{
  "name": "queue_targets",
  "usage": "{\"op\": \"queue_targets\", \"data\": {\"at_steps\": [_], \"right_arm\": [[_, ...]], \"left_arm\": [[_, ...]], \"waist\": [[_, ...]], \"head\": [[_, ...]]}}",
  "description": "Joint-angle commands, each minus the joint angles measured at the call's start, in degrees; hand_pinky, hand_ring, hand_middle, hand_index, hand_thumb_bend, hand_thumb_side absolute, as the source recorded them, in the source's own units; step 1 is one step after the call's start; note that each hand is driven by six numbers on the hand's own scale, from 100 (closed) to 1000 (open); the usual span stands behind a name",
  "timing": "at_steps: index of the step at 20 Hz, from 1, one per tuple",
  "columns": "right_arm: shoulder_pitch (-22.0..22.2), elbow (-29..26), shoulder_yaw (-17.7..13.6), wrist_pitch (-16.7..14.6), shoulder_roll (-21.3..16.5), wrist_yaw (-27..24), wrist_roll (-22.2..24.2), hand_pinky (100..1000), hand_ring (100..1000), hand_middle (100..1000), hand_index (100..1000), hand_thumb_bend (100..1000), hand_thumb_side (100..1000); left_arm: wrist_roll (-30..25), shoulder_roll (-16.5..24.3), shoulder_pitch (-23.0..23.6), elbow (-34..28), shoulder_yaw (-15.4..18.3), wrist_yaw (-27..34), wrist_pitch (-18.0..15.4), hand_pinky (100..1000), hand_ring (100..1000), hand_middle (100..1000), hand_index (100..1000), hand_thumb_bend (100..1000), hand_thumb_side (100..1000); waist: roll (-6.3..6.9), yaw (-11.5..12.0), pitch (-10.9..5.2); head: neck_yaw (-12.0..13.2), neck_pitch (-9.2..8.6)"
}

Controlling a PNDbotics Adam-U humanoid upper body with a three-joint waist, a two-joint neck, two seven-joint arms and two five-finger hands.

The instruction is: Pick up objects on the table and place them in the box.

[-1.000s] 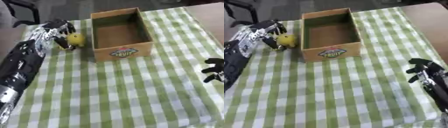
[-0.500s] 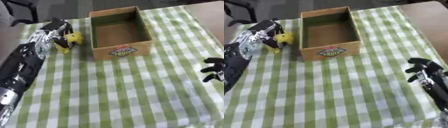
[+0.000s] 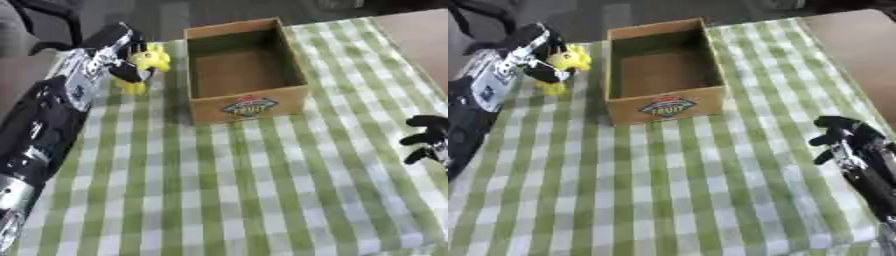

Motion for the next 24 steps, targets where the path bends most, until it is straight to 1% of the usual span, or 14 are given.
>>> {"op": "queue_targets", "data": {"at_steps": [1,4,7,10,14,16,19,20,21,22,23,24], "right_arm": [[-0.1,-0.7,-0.4,-0.1,-0.9,-0.1,0.0,468,644,736,789,100,636],[-0.2,-0.7,-0.2,-0.2,-0.9,-0.3,0.3,468,644,736,789,100,634],[-0.4,-0.7,-0.1,-0.2,-0.9,-0.4,0.5,468,644,736,789,100,632],[-0.6,-0.7,0.1,-0.2,-0.7,-0.6,0.7,468,644,736,789,100,633],[-0.9,-0.7,0.3,-0.2,-0.5,-0.8,1.0,468,644,735,789,100,635],[-1.1,-0.7,0.4,-0.2,-0.4,-0.9,1.1,467,644,734,789,100,636],[-1.2,-0.7,0.5,-0.2,-0.4,-0.9,1.2,467,643,734,789,100,634],[-1.2,-0.7,0.5,-0.2,-0.4,-1.0,1.3,467,643,734,789,100,634],[-1.3,-0.8,0.5,-0.2,-0.3,-1.0,1.3,467,643,733,789,100,634],[-1.3,-0.8,0.5,-0.2,-0.3,-1.0,1.3,467,643,733,788,100,634],[-1.3,-0.8,0.5,-0.2,-0.3,-1.0,1.4,467,643,733,788,100,634],[-1.3,-0.8,0.5,-0.2,-0.3,-1.0,1.4,467,643,733,788,100,635]], "left_arm": [[-0.4,1.5,-2.3,-5.6,-1.6,2.6,-0.7,379,313,250,457,279,100],[-1.1,-0.4,-3.5,-8.6,-3.6,3.7,-1.1,383,317,253,460,285,100],[-1.7,-3.0,-4.3,-9.0,-4.9,3.1,-1.2,388,321,256,463,293,100],[-1.2,-5.6,-4.3,-7.3,-5.2,1.7,-1.2,396,328,266,472,299,100],[2.3,-8.8,-3.4,-3.5,-5.1,0.6,-1.1,407,340,277,479,295,100],[4.3,-9.9,-3.2,-2.0,-5.2,-1.2,-1.2,414,345,282,484,301,100],[6.5,-11.2,-2.8,-0.5,-5.3,-3.7,-1.6,438,376,320,517,309,100],[7.2,-11.6,-2.7,-0.1,-5.4,-4.4,-1.8,455,410,366,552,311,100],[7.9,-11.9,-2.5,0.2,-5.4,-5.1,-1.9,474,437,405,586,335,100],[8.6,-12.1,-2.3,0.5,-5.5,-5.8,-2.0,510,480,460,651,376,100],[9.1,-12.3,-2.2,0.7,-5.6,-6.4,-2.1,537,513,493,690,442,100],[9.4,-12.4,-2.0,0.9,-5.8,-7.1,-2.2,560,540,518,711,502,100]], "waist": [[-0.32,0.2,-1.29],[-0.39,0.1,-1.51],[-0.53,-0.3,-1.55],[-0.6,-0.8,-1.51],[-0.6,-1.4,-1.25],[-0.61,-1.6,-1.11],[-0.68,-1.8,-0.95],[-0.71,-1.8,-0.91],[-0.75,-1.8,-0.88],[-0.79,-1.8,-0.84],[-0.82,-1.8,-0.81],[-0.85,-1.8,-0.79]], "head": [[-0.1,0.1],[0.2,0.03],[0.7,-0.17],[1.2,-0.44],[1.6,-0.9],[1.7,-1.05],[1.8,-1.18],[1.9,-1.22],[1.9,-1.25],[2.0,-1.31],[2.0,-1.35],[1.9,-1.37]]}}
